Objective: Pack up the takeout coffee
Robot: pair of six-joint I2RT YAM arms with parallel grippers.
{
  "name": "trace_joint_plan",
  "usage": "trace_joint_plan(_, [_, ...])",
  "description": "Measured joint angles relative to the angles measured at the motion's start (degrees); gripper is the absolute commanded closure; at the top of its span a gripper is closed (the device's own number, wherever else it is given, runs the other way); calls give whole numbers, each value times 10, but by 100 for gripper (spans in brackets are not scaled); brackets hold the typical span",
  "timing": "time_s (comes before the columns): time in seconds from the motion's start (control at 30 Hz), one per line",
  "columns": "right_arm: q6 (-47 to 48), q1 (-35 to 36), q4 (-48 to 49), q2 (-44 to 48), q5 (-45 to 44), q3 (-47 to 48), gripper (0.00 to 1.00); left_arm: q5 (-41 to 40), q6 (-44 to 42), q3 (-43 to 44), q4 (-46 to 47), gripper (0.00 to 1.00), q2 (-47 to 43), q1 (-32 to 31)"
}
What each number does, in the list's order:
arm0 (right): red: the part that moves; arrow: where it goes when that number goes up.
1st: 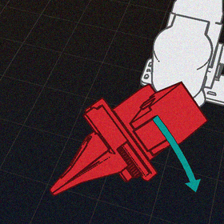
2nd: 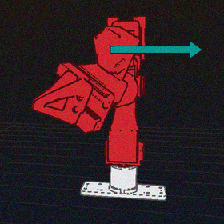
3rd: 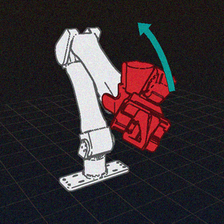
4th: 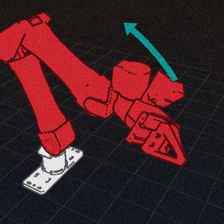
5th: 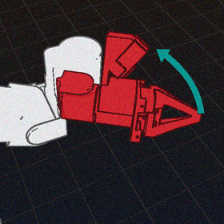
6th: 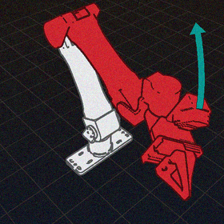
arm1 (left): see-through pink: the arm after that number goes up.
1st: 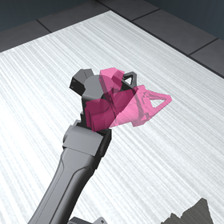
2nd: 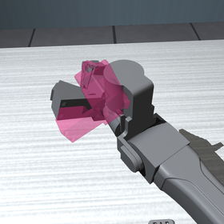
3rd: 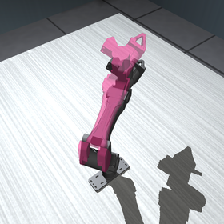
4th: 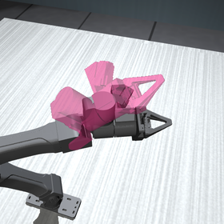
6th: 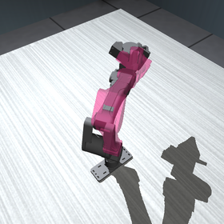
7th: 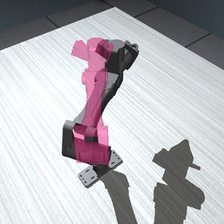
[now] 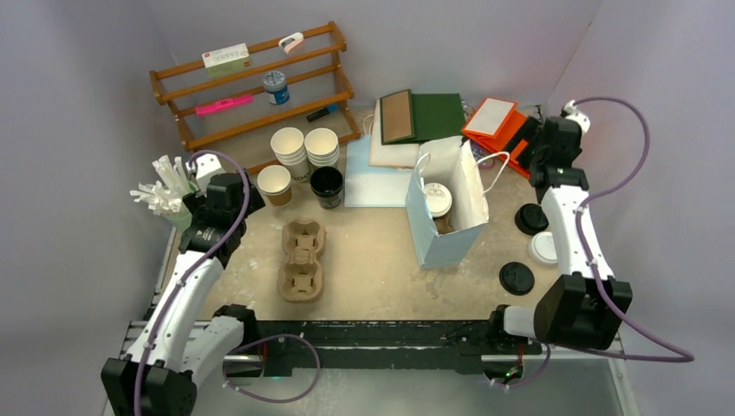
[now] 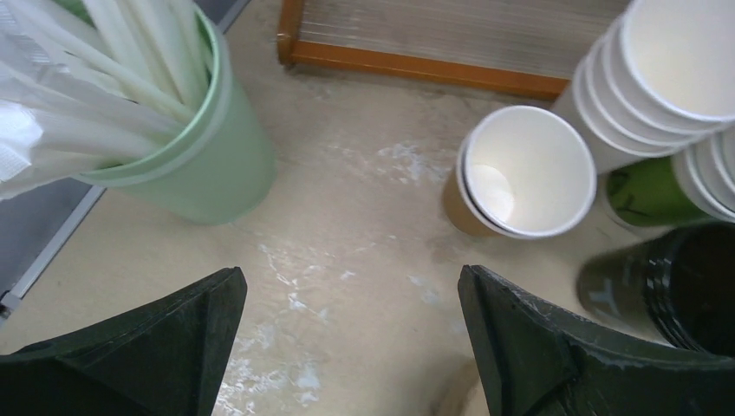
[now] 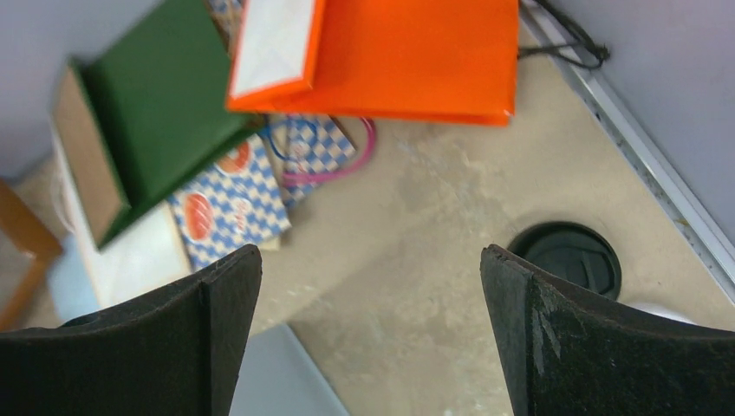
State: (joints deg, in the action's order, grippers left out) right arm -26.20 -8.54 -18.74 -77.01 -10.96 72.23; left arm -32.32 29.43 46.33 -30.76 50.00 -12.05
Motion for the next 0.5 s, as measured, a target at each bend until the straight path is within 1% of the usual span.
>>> trace_joint_plan(0.07, [21,2,37,22,2,-67,1,11,-16,-17,31,0,10,35])
trace_joint_plan(0.2, [64,6,100,49,13,-153,1,9,-38,-62,111,0,23,49])
trace_joint_plan(0.3, [89,7,167,78,34,-226,1,-3,-66,-144,202,0,9,49])
trace_joint_plan(0.4, [110,8,229,93,61,-278,1,-12,-119,-228,291,0,-6,49])
trace_joint_plan(0.5, [133,8,294,96,96,-321,1,-15,-182,-274,373,0,7,49])
